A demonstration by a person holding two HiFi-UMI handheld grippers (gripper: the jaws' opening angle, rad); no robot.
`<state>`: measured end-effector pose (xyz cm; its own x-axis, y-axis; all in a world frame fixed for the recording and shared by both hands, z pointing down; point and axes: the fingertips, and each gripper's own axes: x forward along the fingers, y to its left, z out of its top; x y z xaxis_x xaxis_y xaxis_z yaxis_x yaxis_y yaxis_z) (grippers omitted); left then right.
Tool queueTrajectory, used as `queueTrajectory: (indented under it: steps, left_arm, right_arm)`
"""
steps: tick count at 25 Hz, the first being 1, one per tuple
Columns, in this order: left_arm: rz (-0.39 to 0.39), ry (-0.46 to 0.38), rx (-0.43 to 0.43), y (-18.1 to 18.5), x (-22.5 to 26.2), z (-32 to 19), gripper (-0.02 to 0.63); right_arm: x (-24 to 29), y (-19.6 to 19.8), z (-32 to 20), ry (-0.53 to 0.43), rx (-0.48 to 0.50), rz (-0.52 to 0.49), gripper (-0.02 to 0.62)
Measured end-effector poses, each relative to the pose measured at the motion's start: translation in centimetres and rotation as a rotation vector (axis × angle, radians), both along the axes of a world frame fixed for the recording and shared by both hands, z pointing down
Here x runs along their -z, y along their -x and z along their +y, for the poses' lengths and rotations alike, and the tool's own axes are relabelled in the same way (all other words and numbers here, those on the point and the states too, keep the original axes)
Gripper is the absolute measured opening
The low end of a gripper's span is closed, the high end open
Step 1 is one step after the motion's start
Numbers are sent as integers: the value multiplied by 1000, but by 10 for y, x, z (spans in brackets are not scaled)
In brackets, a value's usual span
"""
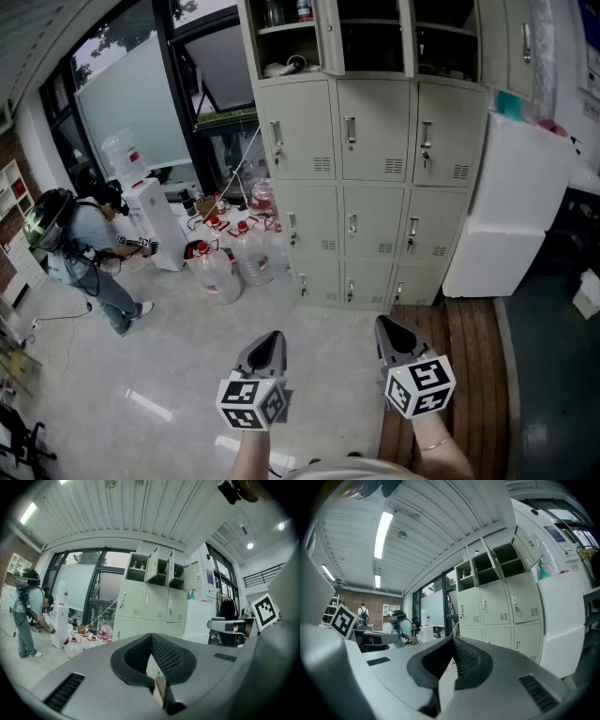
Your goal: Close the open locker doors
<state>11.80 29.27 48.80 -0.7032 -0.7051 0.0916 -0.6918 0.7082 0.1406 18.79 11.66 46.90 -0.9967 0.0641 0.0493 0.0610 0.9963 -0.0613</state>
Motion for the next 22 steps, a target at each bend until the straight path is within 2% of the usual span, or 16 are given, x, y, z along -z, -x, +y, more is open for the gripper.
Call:
queueTrajectory:
  steps: [6,12,16,22]
  left_arm:
    - [2,3,9,1,-1,-13,20]
    - [8,9,16,-3,1,-25,20]
    - [-41,9,23,1,23,-36,20]
    - [-149,8,25,12,74,-52,20]
  right_arm:
    - [-4,1,-11,20,4,-2,-4]
    - [6,-5,-30,81,24,-45,-2]
    - [31,-1,-48,81,39,-91,8]
    - [84,13,-66,73,77,-194,65]
